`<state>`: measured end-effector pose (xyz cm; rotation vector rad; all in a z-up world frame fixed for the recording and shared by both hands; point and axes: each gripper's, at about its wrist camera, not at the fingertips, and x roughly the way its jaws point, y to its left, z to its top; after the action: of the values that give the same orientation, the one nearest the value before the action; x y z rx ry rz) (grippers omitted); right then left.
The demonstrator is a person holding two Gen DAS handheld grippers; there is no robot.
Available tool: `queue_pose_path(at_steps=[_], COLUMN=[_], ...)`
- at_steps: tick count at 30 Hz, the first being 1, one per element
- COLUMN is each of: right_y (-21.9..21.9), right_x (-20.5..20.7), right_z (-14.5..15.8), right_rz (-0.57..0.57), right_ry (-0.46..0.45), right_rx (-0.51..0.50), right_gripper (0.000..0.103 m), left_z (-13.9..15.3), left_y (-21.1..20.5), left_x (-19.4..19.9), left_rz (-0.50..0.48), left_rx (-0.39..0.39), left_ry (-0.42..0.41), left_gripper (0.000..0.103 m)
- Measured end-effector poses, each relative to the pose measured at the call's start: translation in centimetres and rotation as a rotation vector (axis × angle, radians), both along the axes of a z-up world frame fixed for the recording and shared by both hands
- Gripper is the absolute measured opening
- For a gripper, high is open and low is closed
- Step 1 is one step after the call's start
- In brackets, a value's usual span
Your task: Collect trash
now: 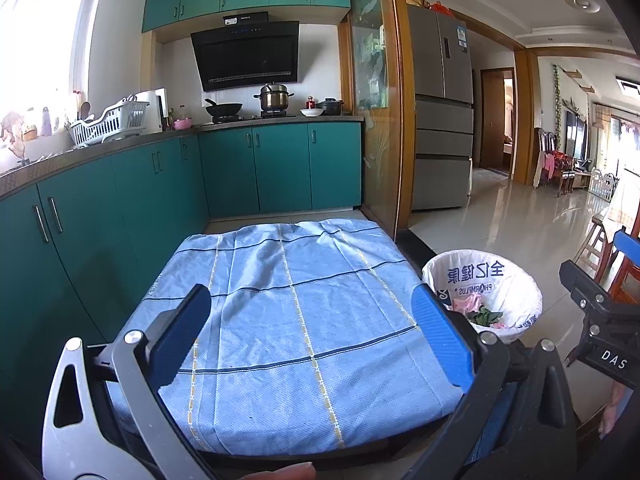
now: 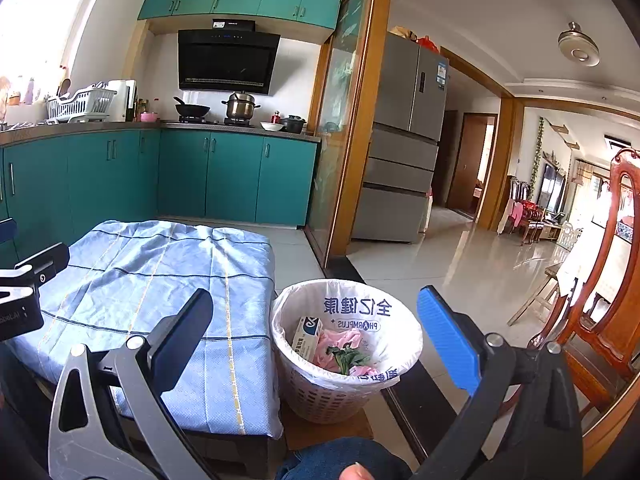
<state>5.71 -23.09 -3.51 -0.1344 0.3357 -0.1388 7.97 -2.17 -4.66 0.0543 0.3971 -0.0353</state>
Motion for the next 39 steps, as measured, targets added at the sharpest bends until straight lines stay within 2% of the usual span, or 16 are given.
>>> queue_pose_path(at_steps=[26,39], right_y=[0.1,0.1], right_x=[0.7,1.5], right_z=[-1.2,-2.0], right_rz=[0.016,0.020], right_ry=[0.011,0.037], right_rx=[0.002,0.012], right_gripper=[0.100,0.100], left_z=[-1.0,-1.8], left_y=[0.1,0.7], left_x=[1.0,1.9], left_rz=[-0.014,0.015], left_rx=[-0.009,-0.012], left_ry=[0.016,0.027], left_gripper=[0.100,0.100])
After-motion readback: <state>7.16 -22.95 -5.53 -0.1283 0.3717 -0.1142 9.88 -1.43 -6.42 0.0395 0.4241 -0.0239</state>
